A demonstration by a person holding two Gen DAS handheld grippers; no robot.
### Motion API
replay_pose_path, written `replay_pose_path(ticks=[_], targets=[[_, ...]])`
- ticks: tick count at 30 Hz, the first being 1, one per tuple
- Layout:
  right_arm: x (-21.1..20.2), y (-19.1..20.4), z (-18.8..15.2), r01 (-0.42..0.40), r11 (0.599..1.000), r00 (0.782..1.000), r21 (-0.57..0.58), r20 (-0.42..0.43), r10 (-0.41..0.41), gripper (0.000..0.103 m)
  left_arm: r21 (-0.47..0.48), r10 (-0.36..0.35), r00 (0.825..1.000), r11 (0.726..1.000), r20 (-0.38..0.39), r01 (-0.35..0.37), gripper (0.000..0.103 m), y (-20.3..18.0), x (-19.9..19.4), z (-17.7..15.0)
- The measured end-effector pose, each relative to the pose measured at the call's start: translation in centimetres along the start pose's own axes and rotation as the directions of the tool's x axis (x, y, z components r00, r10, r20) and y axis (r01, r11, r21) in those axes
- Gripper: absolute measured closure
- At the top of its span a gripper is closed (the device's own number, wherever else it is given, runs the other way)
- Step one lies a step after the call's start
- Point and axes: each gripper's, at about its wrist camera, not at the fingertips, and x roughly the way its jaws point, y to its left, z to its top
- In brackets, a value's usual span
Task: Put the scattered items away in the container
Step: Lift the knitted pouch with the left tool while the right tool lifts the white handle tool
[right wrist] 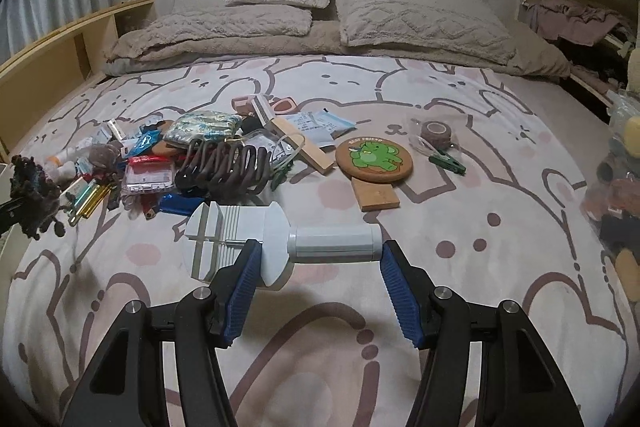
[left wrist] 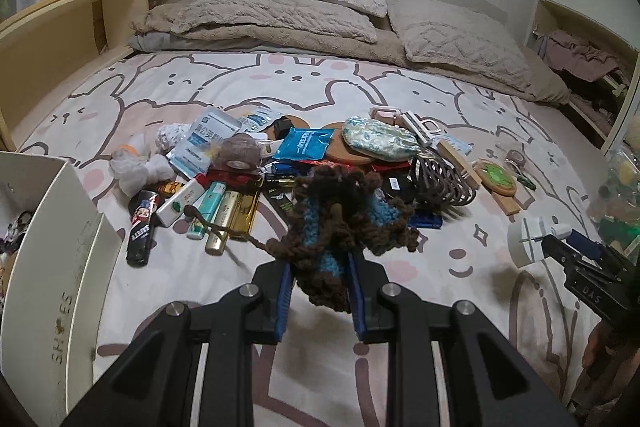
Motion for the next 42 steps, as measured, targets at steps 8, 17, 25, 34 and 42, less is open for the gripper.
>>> replay_pose_path(ticks=[8,17,25,34,42], targets=[[-1.6,0.3,-1.0,0.003,1.0,1.0,0.005,0.015,-0.003,0.042,0.0,0.009,0.999,1.0,0.042,-0.009,0.079,0.4,-1.8,-0.5],[-3.2,0.8,-1.7,-0.009,1.0,0.999,0.007,0.034,0.008,0.042,-0.01,0.009,0.998,1.0,0.059,-0.008,0.079,0.5,-3.2,-1.6],[-4.7,1.5,-2.1,-0.038,0.999,0.998,0.008,0.058,0.038,0.042,-0.01,0.006,0.996,1.0,0.084,-0.005,0.078,0.5,-4.5,-2.6],[-6.5,2.5,-2.7,-0.041,0.999,0.995,-0.018,0.094,0.042,0.042,-0.026,0.003,0.996,1.0,0.092,-0.001,0.078,0.7,-5.5,-3.1],[-7.5,3.4,-3.1,-0.062,0.997,0.991,-0.037,0.117,0.066,0.042,-0.009,0.007,0.993,1.0,0.116,-0.006,0.078,0.4,-6.4,-3.4]])
